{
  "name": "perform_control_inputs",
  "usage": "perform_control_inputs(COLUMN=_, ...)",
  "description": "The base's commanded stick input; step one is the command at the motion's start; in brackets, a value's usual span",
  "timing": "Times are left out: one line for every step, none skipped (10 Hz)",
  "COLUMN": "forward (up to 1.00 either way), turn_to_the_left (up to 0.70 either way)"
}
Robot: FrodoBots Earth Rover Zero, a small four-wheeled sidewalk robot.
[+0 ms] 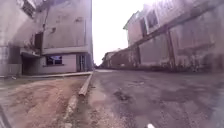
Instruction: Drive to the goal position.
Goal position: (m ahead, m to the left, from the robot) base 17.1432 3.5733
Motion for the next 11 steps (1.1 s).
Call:
perform_control_inputs(forward=0.00, turn_to_the_left=0.00)
perform_control_inputs(forward=0.00, turn_to_the_left=0.00)
perform_control_inputs(forward=0.00, turn_to_the_left=0.00)
perform_control_inputs(forward=0.00, turn_to_the_left=0.00)
perform_control_inputs(forward=0.00, turn_to_the_left=-0.39)
perform_control_inputs(forward=0.21, turn_to_the_left=-0.60)
perform_control_inputs(forward=0.70, turn_to_the_left=-0.35)
perform_control_inputs(forward=0.70, turn_to_the_left=-0.35)
perform_control_inputs(forward=0.70, turn_to_the_left=-0.35)
perform_control_inputs(forward=0.70, turn_to_the_left=-0.35)
perform_control_inputs(forward=0.70, turn_to_the_left=-0.35)
